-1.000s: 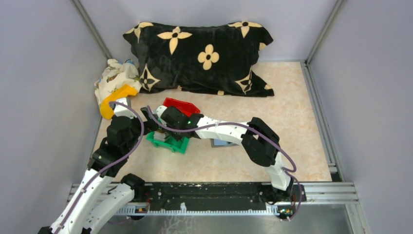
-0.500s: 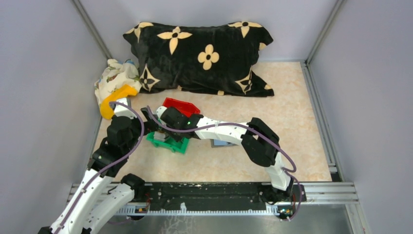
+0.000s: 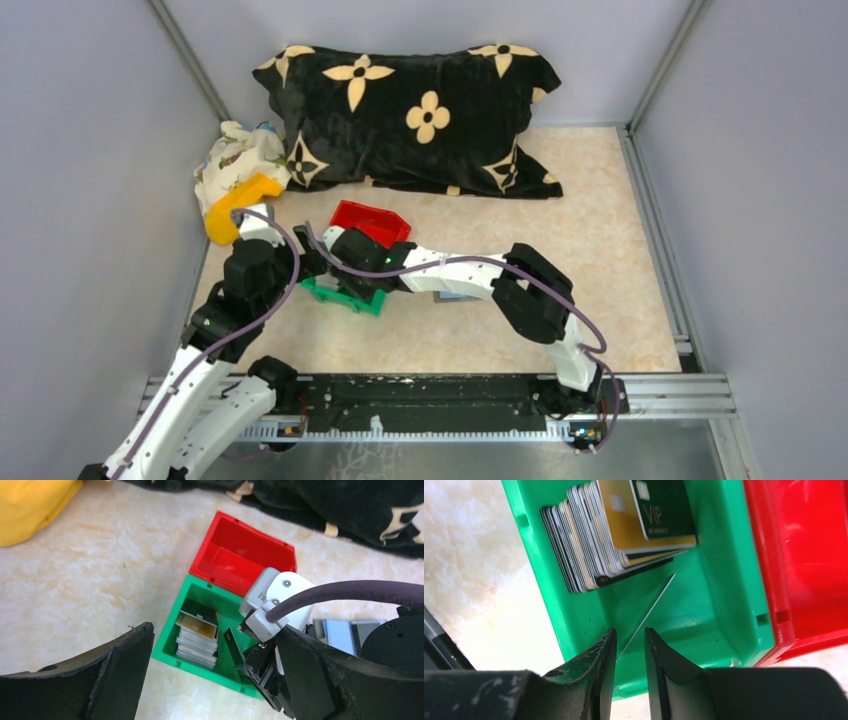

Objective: Take the credit cards out of the card holder

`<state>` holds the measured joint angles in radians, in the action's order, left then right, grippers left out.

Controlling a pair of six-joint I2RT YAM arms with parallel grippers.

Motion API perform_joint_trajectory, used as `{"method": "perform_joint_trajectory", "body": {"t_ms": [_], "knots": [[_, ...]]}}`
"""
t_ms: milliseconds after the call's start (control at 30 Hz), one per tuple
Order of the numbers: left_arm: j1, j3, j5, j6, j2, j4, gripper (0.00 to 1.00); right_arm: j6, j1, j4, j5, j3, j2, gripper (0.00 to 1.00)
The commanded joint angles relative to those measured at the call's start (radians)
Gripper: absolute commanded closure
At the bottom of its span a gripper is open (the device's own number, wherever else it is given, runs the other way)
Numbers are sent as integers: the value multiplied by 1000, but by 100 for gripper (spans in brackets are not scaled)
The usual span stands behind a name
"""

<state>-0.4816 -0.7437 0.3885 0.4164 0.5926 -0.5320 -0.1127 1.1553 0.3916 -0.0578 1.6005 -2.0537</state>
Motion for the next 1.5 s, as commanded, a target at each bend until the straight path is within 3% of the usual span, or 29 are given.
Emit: {"method": "perform_joint_trajectory", "body": {"t_ms": [0,200,267,833,1200,1233,1333,1467], "knots": [[-32,3,-209,62,41,260,1,193,236,-119,181,-68,65,72],[-31,4,-221,67,52,272,1,163,236,-153,156,-146,113,88],[-31,7,-226,68,55,274,1,158,236,-165,143,-162,122,100],[-29,10,-252,77,81,298,1,186,193,-181,-12,-177,215,100],[-30,9,-242,71,68,285,1,214,147,-185,-1,-140,185,100],[-30,9,-241,71,68,285,1,214,146,-182,1,-131,178,94],[-29,11,-241,69,69,286,1,206,147,-195,0,-138,186,62],[-29,15,-246,69,76,293,1,192,147,-237,-27,-193,265,54]]}}
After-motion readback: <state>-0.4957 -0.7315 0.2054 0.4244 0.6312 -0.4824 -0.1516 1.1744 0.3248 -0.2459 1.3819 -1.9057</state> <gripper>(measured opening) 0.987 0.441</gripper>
